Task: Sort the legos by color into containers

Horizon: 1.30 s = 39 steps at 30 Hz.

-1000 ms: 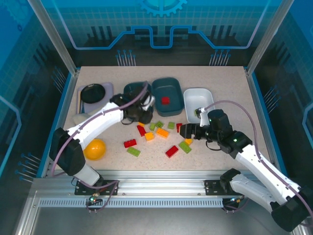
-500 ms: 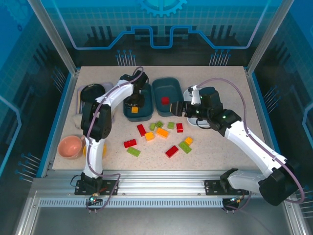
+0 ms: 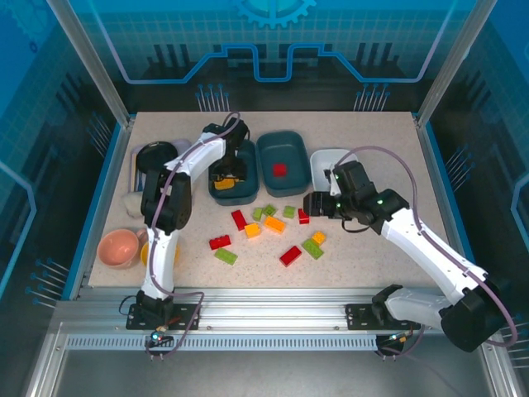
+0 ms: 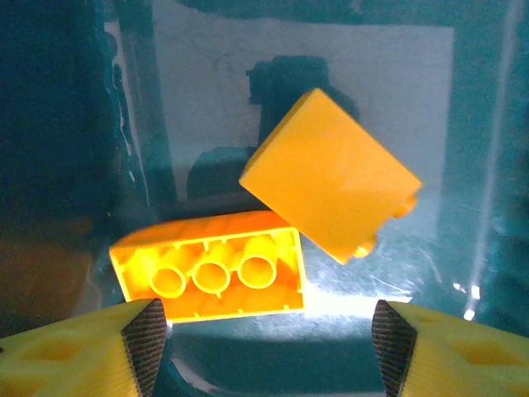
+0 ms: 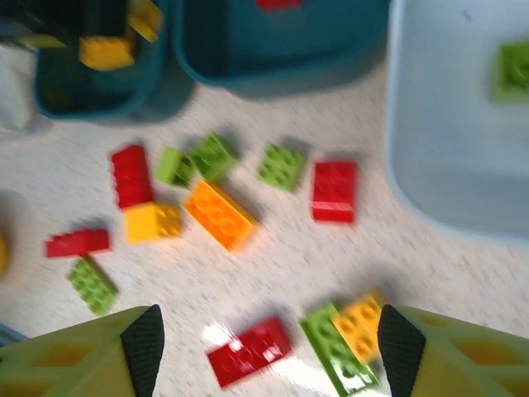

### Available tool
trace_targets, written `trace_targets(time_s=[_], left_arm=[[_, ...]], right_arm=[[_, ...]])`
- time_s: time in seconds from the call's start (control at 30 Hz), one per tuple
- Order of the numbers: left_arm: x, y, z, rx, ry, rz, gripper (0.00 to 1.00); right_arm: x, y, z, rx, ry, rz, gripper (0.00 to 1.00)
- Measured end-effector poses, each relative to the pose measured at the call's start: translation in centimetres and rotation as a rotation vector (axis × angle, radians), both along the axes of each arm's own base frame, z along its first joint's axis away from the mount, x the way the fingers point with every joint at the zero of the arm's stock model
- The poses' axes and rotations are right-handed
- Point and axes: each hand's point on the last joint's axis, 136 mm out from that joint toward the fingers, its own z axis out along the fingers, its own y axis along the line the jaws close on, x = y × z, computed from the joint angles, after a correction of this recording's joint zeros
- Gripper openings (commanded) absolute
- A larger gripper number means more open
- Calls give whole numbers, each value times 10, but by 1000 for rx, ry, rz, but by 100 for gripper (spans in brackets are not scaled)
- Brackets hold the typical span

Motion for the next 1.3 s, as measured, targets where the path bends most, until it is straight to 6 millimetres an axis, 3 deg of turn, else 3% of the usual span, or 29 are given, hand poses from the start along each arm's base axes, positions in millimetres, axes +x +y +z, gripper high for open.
trace_targets(time_s=[0.1, 0.17, 0.3, 0.37, 0.43, 0.57, 0.7, 0.87, 1.03, 1.17, 1.3], left_arm=[[-2, -12, 33, -70, -80, -4, 75], [-14, -24, 64, -142, -153, -16, 76], [-62, -57, 118, -318, -273, -78, 76], [-93, -71, 130, -404, -292, -115, 77], [-121, -80, 130, -475, -288, -140, 78], [-168, -86, 109, -558, -235, -143, 80], [-198, -83, 103, -610, -221, -123, 80], [-207, -78, 114, -666, -266, -87, 81], [-209, -78, 119, -689, -282, -65, 80], [-213, -79, 116, -696, -278, -57, 80], [-214, -79, 114, -693, -275, -50, 80]], right_arm=[[-21, -8, -22, -73, 85, -3, 74], [-35, -5, -34, -114, 132, 26, 74], [-58, 4, -59, -199, 214, 112, 65], [-65, 4, -73, -248, 256, 133, 65], [-72, 2, -86, -296, 294, 153, 65], [-82, -1, -109, -384, 342, 200, 66], [-81, -7, -130, -463, 382, 229, 68], [-76, -8, -154, -540, 428, 278, 69], [-65, -3, -160, -551, 416, 317, 67], [-53, 7, -162, -541, 399, 356, 54], [-55, 13, -163, -526, 416, 388, 44]])
